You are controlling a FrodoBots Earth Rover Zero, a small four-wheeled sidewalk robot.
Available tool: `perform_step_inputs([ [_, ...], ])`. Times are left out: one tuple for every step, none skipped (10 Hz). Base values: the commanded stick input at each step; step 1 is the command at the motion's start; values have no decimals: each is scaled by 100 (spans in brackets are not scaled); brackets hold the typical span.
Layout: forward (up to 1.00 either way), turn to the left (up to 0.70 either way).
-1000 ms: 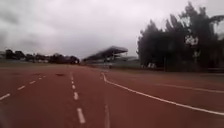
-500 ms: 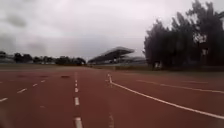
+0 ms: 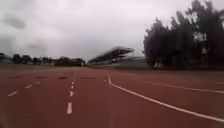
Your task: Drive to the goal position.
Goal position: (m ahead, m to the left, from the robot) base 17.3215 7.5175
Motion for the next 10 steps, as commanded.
perform_step_inputs([
  [50, 0],
  [50, 0],
  [50, 0],
  [50, 0],
  [50, 0],
  [50, 0],
  [50, 0],
  [50, 0],
  [50, 0],
  [50, 0],
])
